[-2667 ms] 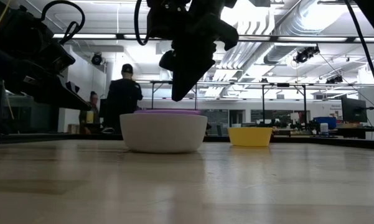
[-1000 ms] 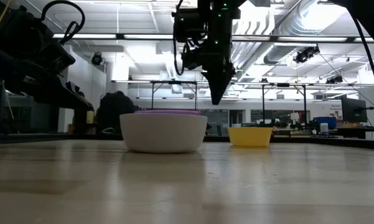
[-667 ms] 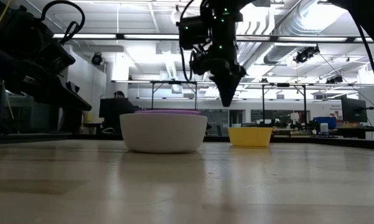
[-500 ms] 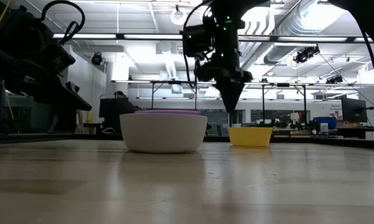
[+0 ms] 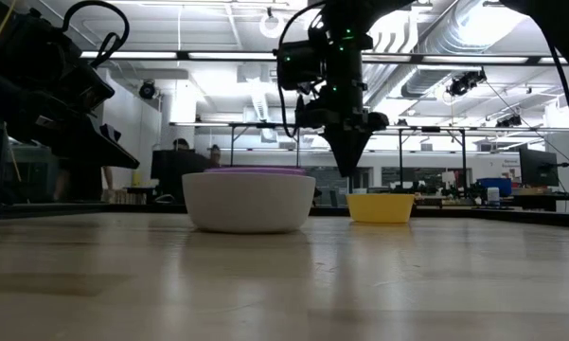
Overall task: Nest bowls inside each other
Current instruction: Stack the yellow bowl on the purple bowl
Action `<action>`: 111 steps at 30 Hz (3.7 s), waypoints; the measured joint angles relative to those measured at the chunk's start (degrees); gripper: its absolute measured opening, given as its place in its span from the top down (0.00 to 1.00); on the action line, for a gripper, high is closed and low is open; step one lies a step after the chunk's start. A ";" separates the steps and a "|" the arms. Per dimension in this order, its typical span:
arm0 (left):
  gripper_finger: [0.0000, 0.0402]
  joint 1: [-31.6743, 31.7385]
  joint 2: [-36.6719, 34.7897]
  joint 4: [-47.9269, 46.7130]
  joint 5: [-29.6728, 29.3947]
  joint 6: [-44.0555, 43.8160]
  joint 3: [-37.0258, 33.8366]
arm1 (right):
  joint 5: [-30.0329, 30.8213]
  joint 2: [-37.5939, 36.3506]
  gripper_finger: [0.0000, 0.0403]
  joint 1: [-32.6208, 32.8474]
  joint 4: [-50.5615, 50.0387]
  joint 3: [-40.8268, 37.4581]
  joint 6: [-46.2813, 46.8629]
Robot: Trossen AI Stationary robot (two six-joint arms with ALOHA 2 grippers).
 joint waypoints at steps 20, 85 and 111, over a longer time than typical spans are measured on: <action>0.83 0.02 0.00 -0.02 -0.02 0.00 0.00 | 4.11 -0.07 0.91 -1.87 1.93 -1.62 10.13; 0.83 0.02 0.00 -0.02 -0.02 0.02 0.00 | 2.29 0.02 0.91 -1.28 7.43 -9.31 7.29; 0.83 0.01 0.01 -0.02 -0.02 0.02 0.00 | 0.86 0.02 0.98 -1.28 7.39 -9.31 4.63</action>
